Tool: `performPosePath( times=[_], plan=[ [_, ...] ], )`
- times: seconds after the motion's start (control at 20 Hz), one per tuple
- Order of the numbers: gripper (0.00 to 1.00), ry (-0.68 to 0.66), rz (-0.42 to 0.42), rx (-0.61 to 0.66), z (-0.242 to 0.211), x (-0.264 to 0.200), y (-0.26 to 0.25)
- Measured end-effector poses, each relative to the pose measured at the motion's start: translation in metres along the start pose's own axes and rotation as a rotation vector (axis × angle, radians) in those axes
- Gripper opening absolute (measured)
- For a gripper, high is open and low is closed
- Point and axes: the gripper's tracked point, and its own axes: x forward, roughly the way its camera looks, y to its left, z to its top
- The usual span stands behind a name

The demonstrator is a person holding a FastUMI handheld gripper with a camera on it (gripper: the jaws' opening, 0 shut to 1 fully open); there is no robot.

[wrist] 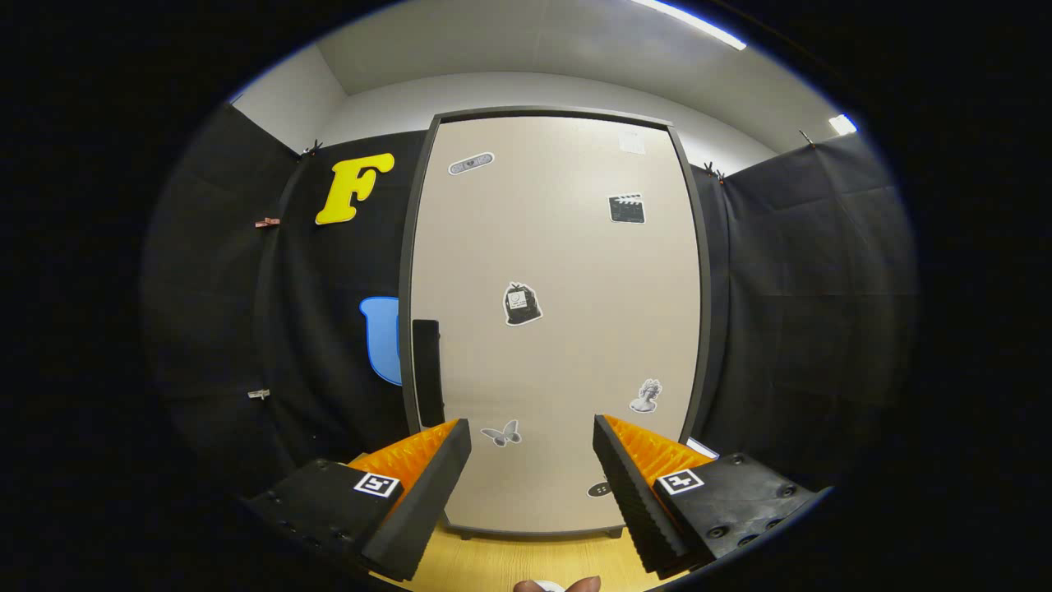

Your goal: Open the shoe cabinet door, grab the shoes and put them into the shoe cabinet, then close the shoe cabinet door.

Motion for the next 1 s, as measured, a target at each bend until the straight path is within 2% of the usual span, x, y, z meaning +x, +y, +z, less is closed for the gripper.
performPosePath(
  times=[0.35, 0.55, 0.8, 1.0],
  plan=[
    [0.98, 0.002, 0.004, -0.017, -0.002, 0.007, 0.006],
    [0.97, 0.003, 0.025, -0.029, 0.000, 0.014, 0.030],
    [0.98, 0.038, 0.045, 0.011, -0.009, 0.051, 0.073],
    [0.98, 0.050, 0.057, -0.037, -0.022, 0.087, 0.102]
  ],
)
